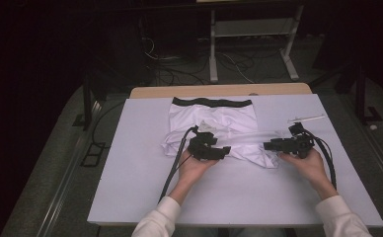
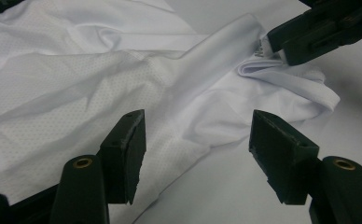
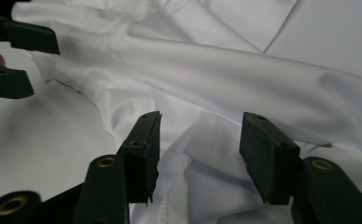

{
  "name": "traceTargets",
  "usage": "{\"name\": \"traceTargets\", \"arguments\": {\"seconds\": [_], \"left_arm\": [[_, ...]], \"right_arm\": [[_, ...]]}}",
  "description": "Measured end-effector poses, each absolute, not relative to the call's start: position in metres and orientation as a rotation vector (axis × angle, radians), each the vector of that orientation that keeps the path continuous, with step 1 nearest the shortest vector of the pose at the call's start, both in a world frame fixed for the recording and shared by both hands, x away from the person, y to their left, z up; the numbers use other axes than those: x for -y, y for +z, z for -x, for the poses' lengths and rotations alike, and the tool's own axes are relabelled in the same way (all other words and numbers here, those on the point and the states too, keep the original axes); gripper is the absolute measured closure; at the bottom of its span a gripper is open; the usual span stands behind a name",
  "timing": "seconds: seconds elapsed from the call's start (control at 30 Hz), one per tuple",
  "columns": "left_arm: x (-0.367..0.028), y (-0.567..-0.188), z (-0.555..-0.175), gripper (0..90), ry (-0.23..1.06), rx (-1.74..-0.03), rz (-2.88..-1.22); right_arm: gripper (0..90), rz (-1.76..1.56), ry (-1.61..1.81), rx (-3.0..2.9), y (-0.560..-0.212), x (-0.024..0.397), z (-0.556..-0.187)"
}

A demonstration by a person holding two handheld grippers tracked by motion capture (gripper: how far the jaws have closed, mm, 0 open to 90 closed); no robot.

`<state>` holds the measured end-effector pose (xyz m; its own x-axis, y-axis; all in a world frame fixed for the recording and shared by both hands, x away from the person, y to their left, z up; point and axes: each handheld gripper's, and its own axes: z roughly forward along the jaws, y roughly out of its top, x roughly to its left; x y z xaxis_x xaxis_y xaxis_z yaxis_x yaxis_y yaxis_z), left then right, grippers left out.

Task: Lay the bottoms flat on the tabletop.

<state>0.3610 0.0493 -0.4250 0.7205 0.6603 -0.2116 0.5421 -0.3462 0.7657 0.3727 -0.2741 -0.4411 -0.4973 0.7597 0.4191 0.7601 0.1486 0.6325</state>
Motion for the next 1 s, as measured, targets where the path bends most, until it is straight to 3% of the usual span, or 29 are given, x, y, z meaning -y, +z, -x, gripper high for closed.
{"name": "traceTargets", "arguments": {"seconds": [0.17, 0.37, 1.0], "left_arm": [[-0.045, -0.429, -0.361, 36.5, 0.156, -0.914, -2.040], [-0.037, -0.432, -0.360, 36.9, 0.133, -0.897, -2.049], [0.056, -0.452, -0.347, 42.6, -0.060, -0.669, -2.090]], "right_arm": [[55.2, 1.573, -1.244, 2.452, -0.449, 0.262, -0.379], [85.0, 1.585, -1.197, 2.459, -0.454, 0.259, -0.386], [87.0, 1.813, -1.458, 2.139, -0.444, 0.327, -0.390]]}}
